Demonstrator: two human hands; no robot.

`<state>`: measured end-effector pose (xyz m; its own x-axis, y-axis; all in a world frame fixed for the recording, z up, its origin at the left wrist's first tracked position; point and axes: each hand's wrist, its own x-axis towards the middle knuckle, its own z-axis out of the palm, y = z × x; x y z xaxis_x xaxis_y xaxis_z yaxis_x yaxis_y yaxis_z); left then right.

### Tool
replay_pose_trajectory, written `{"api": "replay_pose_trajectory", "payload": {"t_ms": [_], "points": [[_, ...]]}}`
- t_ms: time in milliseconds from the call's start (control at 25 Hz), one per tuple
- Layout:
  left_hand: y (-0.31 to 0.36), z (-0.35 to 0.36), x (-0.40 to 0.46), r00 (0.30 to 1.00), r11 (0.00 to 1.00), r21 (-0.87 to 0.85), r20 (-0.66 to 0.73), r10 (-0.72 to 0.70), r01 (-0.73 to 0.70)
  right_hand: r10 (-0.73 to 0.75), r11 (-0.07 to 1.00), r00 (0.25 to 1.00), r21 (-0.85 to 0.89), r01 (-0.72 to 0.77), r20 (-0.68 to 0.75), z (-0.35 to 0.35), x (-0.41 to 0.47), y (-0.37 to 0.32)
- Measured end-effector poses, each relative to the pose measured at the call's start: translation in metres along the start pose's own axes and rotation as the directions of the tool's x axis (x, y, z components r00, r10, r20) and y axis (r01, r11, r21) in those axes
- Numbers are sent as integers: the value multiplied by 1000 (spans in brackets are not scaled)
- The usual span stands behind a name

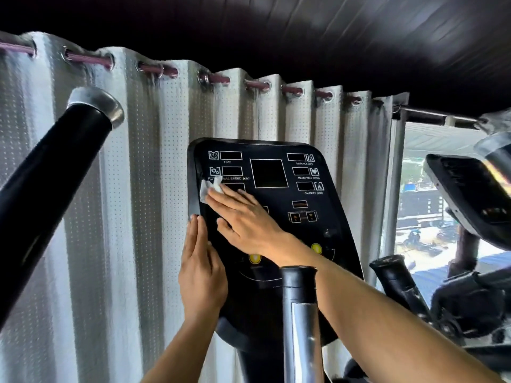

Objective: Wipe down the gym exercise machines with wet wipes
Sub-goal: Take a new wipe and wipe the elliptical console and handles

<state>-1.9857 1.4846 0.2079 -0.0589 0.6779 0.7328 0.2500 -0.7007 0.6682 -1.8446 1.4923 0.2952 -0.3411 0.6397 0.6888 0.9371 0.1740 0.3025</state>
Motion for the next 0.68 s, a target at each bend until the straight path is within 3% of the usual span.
{"api": "replay_pose_trajectory", "payload": {"t_ms": [120,200,240,320,360,440,520,560,680], "points": [[2,-1,2,1000,1000,-11,-9,-13,13,-16,999,999,-32,17,51,-11,-2,4],[1,0,1,1000,1000,-20,-3,-14,14,227,969,974,-92,-228,-19,-16,-14,32],[0,1,0,1000,999,-30,4,-11,12,416,902,907,-98,-421,-70,-18,-23,53],[1,-1,1,1000,999,-50,8,-7,7,740,664,662,-24,-747,-118,-17,-43,91],[1,-1,0,1000,999,-48,12,-3,4,818,569,563,22,-822,-116,-15,-52,102],[-1,-1,1,1000,999,-35,7,1,-1,861,501,492,53,-864,-130,-9,-59,113],[-2,1,3,1000,999,-44,-7,-5,5,859,505,497,49,-862,-122,-9,-53,108],[-3,2,2,1000,999,-47,-14,-9,8,841,537,533,23,-843,-94,-10,-50,100],[-6,4,3,1000,998,-62,-29,-4,2,600,798,799,-36,-602,-36,-11,-37,58]]}}
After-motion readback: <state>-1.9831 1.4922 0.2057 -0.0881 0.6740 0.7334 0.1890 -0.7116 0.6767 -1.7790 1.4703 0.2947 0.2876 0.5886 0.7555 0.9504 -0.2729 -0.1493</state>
